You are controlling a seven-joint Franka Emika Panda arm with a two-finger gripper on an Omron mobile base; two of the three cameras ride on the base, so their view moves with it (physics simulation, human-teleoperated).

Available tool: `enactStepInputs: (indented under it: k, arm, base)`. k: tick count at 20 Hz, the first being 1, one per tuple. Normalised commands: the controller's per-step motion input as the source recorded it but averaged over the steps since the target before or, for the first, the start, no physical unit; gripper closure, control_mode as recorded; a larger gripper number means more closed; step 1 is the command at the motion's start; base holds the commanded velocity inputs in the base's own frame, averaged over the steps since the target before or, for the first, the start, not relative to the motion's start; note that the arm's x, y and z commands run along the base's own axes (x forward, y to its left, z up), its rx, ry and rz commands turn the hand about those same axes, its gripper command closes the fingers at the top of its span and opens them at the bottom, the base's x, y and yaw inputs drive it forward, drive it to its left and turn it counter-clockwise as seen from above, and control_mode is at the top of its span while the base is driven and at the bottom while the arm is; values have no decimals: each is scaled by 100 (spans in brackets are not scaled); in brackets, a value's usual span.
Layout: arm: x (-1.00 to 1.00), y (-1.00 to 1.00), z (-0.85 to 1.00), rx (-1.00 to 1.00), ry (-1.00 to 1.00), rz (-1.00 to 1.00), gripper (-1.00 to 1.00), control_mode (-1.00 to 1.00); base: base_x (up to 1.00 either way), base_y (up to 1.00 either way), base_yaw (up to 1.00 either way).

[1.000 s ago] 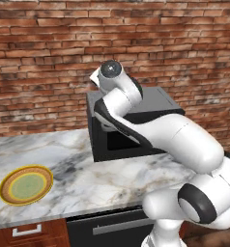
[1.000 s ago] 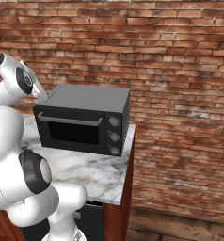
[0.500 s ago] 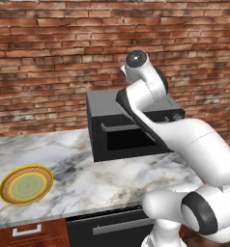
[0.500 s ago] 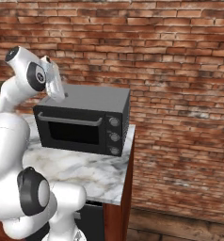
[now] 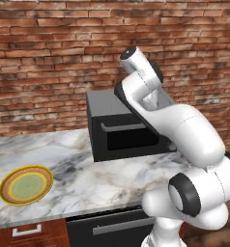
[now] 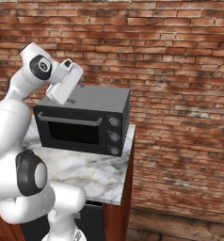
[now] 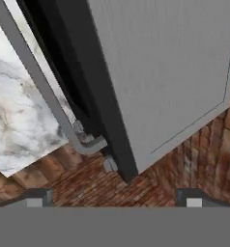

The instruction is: Pick up the bagel from the plate, place it on the toaster oven rack, close the door, and set the timer.

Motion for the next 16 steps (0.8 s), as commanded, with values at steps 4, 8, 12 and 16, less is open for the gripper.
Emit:
enactStepInputs:
  k: [4, 8, 12, 16]
  arm:
    - [-23, -46, -3, 30, 0, -64, -100, -100]
    - [-76, -51, -22, 25, -13, -44, -100, -100]
    - [-88, -41, -44, 17, -30, -33, -100, -100]
    - [-91, -39, -66, 9, -47, -29, -100, -100]
  base:
    - [0, 0, 0]
    - [0, 0, 0]
    - [0, 0, 0]
    - [0, 0, 0]
